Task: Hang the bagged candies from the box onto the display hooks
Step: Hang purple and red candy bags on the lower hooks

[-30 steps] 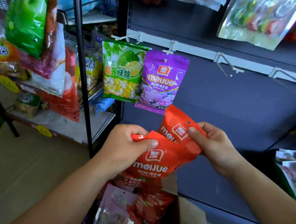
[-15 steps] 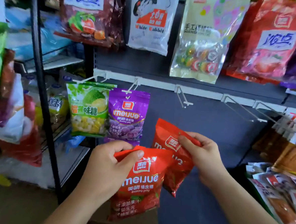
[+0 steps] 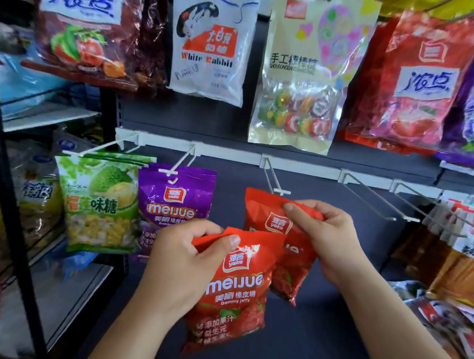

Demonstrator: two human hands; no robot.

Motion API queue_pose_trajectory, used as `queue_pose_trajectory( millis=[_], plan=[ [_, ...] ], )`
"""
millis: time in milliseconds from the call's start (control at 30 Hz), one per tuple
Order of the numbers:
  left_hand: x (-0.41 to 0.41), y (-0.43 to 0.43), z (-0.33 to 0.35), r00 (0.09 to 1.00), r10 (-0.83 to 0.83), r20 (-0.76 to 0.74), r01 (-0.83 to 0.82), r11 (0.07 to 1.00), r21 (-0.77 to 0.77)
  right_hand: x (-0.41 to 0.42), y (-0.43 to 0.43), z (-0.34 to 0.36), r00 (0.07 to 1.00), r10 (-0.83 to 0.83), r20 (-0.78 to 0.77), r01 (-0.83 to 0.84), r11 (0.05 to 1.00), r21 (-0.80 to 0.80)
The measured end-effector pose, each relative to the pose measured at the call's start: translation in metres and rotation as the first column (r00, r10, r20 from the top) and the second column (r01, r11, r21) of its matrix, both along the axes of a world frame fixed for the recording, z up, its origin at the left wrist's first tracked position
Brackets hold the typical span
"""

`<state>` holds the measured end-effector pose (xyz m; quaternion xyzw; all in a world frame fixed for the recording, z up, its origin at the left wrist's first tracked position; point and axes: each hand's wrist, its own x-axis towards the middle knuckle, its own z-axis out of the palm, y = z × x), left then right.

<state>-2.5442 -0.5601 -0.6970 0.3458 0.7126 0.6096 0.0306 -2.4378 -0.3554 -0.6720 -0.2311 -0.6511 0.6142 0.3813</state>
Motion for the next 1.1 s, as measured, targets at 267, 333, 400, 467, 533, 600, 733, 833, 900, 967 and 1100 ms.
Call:
queue_pose_trajectory(
  millis=[267,333,400,467,533,600,733,833,900,967,1100],
  plan=[
    [-0.006,0.011,0.000,0.998,0.050,-0.032,-0.049,0.998,0.036,-0.021,0.003,0.001,0.999,0.018,-0.043,-0.021,0.999,-0.049],
    [-0.007,0.011,-0.002,0.998,0.053,-0.026,-0.052,0.998,0.046,-0.025,0.005,0.001,0.999,0.028,-0.028,-0.031,0.996,-0.083],
    [-0.006,0.011,-0.005,0.998,0.061,-0.029,-0.059,0.997,0.041,-0.026,0.009,0.002,0.998,0.059,0.001,-0.059,0.990,-0.125],
    [-0.006,0.010,-0.008,0.997,0.065,-0.029,-0.064,0.997,0.032,-0.025,0.013,0.004,0.996,0.078,0.034,-0.072,0.986,-0.152],
    [-0.007,0.011,-0.010,0.998,0.060,-0.023,-0.059,0.998,0.029,-0.024,0.016,0.006,0.996,0.068,0.060,-0.059,0.987,-0.146],
    [-0.007,0.011,-0.011,0.999,0.049,-0.012,-0.049,0.999,0.024,-0.026,0.016,0.007,0.997,0.050,0.065,-0.041,0.991,-0.127],
    [-0.004,0.011,-0.014,0.999,0.042,-0.006,-0.042,0.999,0.007,-0.031,0.016,0.008,0.996,0.050,0.069,-0.045,0.997,-0.068],
    [-0.004,0.009,-0.017,0.999,0.047,-0.008,-0.047,0.999,0.000,-0.034,0.019,0.006,0.998,0.059,0.034,-0.055,0.994,-0.096],
    [-0.005,0.007,-0.017,0.999,0.047,0.002,-0.047,0.999,0.002,-0.040,0.019,0.001,1.000,0.017,0.023,-0.015,0.996,-0.091],
    [-0.006,0.006,-0.018,0.999,0.042,-0.009,-0.042,0.999,-0.002,-0.047,0.022,-0.007,0.996,-0.078,0.041,0.079,0.996,-0.042],
    [-0.010,0.003,-0.018,1.000,0.022,-0.007,-0.022,1.000,-0.017,-0.050,0.034,-0.021,0.943,-0.320,0.090,0.300,0.936,0.181]
  ],
)
